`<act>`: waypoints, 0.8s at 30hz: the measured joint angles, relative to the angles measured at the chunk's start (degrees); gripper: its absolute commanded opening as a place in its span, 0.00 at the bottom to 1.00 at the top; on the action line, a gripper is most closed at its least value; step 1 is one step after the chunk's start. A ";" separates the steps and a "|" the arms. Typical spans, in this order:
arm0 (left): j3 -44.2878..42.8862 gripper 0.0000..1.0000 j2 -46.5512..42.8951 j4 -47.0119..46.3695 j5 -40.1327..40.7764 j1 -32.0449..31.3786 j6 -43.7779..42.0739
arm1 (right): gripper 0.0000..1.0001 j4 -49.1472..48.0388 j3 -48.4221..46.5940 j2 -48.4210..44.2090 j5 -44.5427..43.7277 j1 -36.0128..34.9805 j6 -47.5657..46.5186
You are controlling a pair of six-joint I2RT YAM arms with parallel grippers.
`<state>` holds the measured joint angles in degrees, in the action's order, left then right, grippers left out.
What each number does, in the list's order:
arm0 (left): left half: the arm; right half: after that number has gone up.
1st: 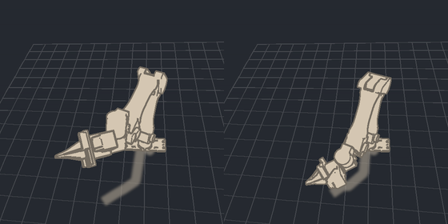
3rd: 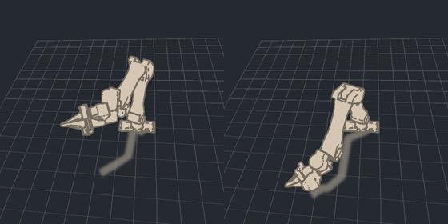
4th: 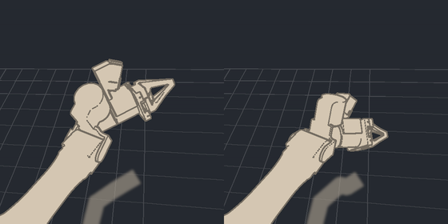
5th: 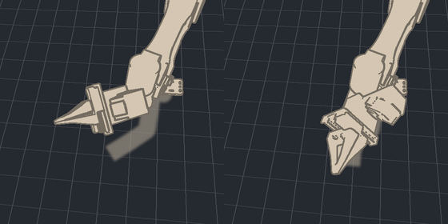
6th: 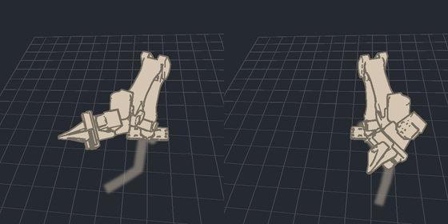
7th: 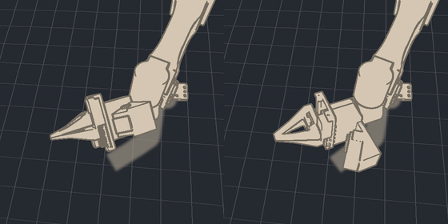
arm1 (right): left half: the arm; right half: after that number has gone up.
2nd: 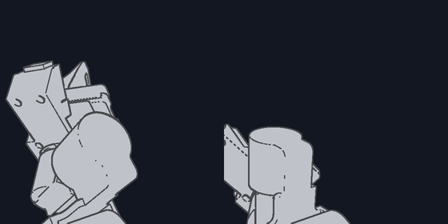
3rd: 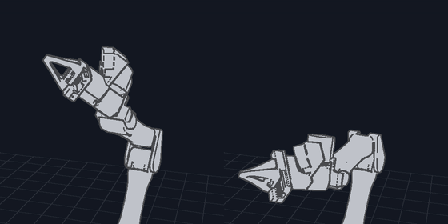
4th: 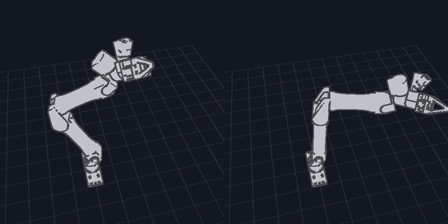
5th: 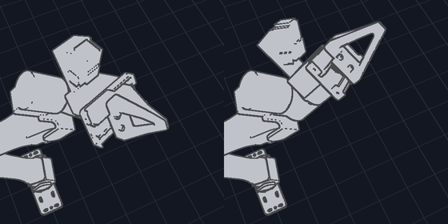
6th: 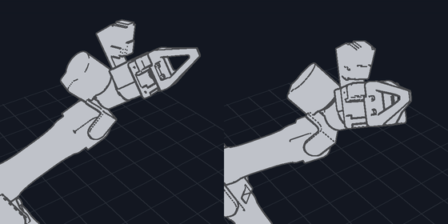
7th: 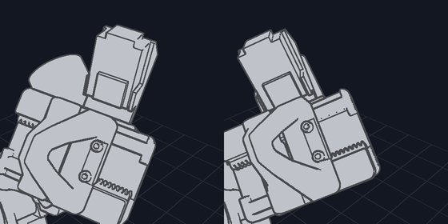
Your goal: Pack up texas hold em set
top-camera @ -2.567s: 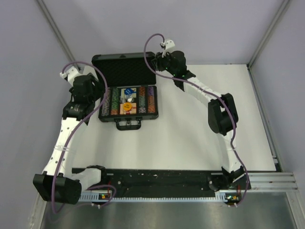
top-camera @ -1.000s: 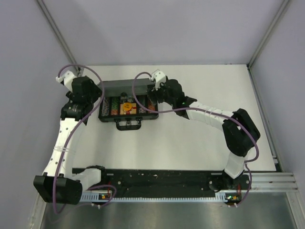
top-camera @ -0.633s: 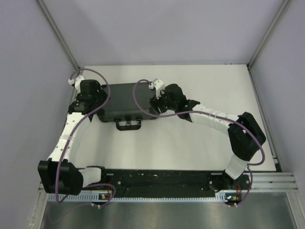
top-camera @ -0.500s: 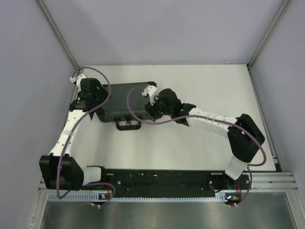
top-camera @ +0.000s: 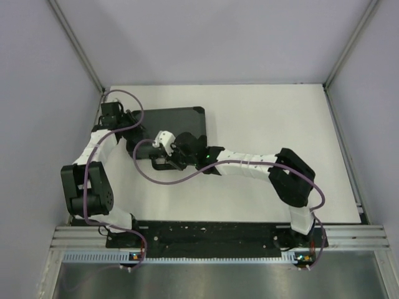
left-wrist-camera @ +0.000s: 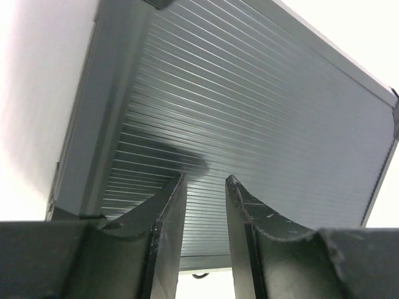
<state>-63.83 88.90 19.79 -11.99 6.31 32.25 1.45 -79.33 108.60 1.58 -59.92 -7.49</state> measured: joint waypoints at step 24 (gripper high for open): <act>4.09 0.24 -0.24 -4.11 -3.67 3.15 6.88 | 0.46 -2.29 -3.69 12.17 -10.14 -5.07 -13.81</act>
<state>-59.75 88.66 15.68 -15.66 9.45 39.13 -0.84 -83.02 120.77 -8.56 -64.99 -21.30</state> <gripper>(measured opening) 0.249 0.448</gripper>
